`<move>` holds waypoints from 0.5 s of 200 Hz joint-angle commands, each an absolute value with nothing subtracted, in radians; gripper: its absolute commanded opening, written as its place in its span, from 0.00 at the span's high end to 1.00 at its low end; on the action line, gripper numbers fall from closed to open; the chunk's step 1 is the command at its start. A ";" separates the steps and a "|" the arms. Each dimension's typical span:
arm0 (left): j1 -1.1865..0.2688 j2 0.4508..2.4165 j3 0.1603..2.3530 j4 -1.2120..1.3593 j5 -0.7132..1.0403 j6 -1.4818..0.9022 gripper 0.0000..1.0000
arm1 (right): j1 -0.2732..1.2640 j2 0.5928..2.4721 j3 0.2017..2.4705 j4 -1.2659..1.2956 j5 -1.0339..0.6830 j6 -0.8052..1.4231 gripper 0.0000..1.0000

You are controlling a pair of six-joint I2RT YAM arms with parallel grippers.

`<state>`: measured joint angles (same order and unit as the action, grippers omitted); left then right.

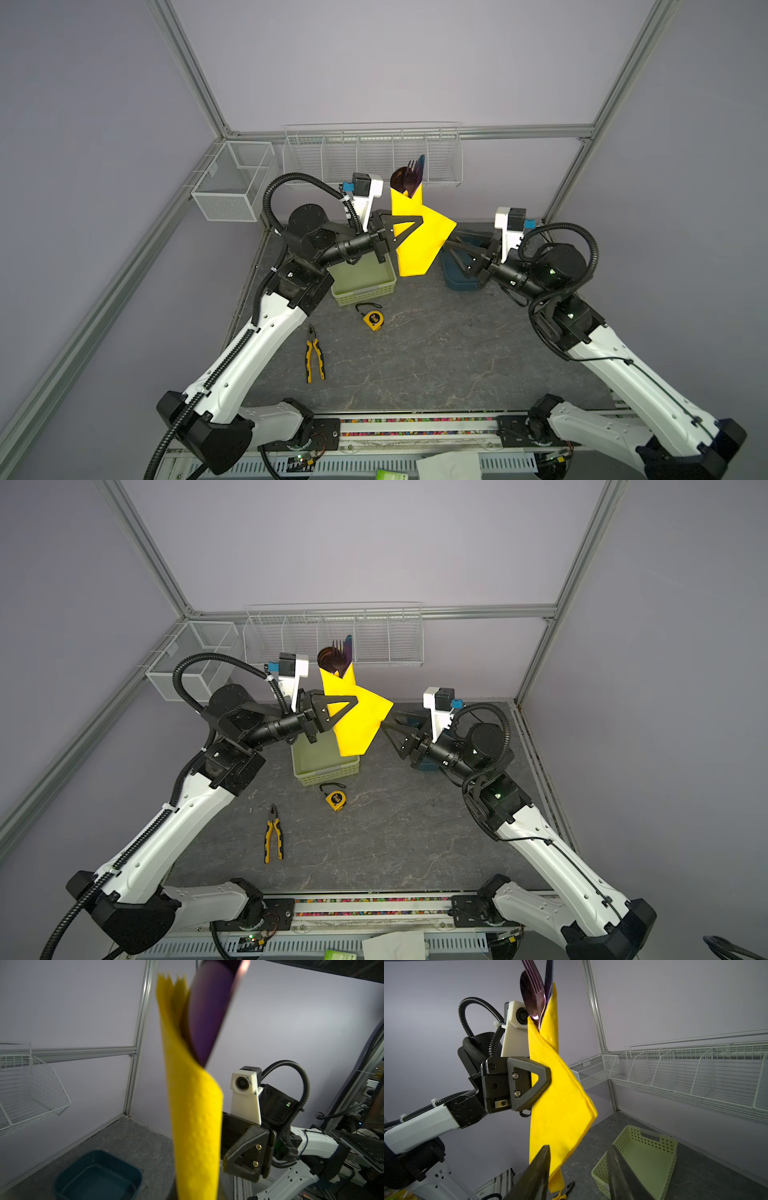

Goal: Place the utensils on the paper napkin and roll it up

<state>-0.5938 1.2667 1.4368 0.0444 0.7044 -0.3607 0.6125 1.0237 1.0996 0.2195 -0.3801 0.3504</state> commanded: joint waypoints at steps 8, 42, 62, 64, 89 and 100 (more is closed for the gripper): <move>-0.589 1.264 1.479 -0.015 0.631 -0.280 1.00 | 0.624 0.997 1.147 0.192 -0.395 0.278 0.52; -0.589 1.267 1.473 0.004 0.646 -0.297 1.00 | 0.641 1.026 1.189 0.211 -0.504 0.273 0.52; -0.589 1.271 1.467 0.035 0.678 -0.323 1.00 | 0.660 1.089 1.249 0.164 -0.547 0.268 0.49; -0.589 1.271 1.466 0.039 0.683 -0.325 1.00 | 0.661 1.095 1.254 0.161 -0.553 0.267 0.49; -0.589 1.272 1.461 0.061 0.704 -0.345 1.00 | 0.673 1.156 1.300 0.142 -0.556 0.268 0.49; -0.589 1.270 1.459 0.066 0.711 -0.349 1.00 | 0.674 1.174 1.314 0.130 -0.540 0.267 0.49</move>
